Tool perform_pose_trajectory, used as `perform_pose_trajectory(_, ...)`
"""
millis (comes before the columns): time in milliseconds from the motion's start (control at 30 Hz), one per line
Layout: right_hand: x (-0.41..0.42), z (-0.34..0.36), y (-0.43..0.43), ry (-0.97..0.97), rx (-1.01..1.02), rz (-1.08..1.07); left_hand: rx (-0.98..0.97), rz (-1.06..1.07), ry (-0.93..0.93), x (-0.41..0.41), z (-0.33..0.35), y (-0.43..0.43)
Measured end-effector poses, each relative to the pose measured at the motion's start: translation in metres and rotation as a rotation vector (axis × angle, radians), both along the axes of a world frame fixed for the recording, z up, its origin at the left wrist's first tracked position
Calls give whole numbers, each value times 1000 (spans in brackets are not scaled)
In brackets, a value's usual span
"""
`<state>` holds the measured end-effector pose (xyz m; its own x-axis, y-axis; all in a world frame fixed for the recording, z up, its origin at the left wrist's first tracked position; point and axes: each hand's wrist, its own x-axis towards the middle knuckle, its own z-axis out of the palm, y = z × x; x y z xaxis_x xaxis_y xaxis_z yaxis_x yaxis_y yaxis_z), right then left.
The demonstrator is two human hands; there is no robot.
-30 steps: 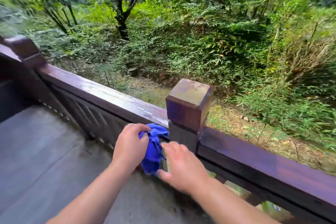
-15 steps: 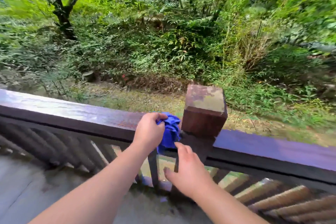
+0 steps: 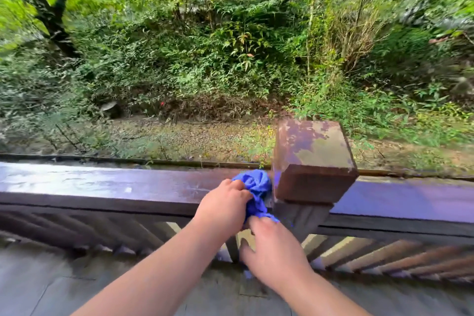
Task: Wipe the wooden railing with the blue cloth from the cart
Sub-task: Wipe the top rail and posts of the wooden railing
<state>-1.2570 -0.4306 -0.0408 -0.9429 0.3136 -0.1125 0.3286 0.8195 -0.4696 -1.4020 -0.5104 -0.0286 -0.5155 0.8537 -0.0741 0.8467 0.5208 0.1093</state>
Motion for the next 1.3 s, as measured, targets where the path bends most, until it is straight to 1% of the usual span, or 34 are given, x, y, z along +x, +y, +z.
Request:
perform_pose_trajectory(100, -33, 14, -13, 174, 100, -10, -22, -17, -17, -25, 2, -23)
perform_pose_trajectory(200, -73, 25, -27, 235, 143, -31, -20, -26, -19, -52, 0, -54)
perform_pose_trajectory(267, -100, 28, -41, 197, 148, -66, -1, -6, -6, -77, -1, -89)
perform_pose_trajectory(333, -122, 27, -55, 103, 154, -71, 3, 11, 10, -105, -1, -126)
perform_pose_trajectory(433, -162, 21, -86, -77, 261, 34, 5, 59, 22, -149, 0, -189)
perform_pose_trajectory(500, -187, 18, -110, -135, 299, 84, 20, 106, 6, -169, 0, -222)
perform_pose_trajectory(633, -232, 16, -166, -147, 299, 147, 46, 203, -10, -200, 0, -274)
perform_pose_trajectory(767, -266, 17, -199, -159, 286, 199, 57, 247, -3, -221, -1, -308)
perform_pose_trajectory(933, -308, 14, -234, -115, 255, 282, 51, 382, 20, -246, 2, -352)
perform_pose_trajectory(1067, -340, 12, -268, -77, 255, 371, 33, 435, 30, -261, 4, -374)
perform_pose_trajectory(1200, -368, 15, -299, -79, 233, 374, 20, 467, 42, -280, 4, -401)
perform_pose_trajectory(1300, -388, 17, -324, -102, 269, 363, 26, 504, 46, -306, 1, -437)
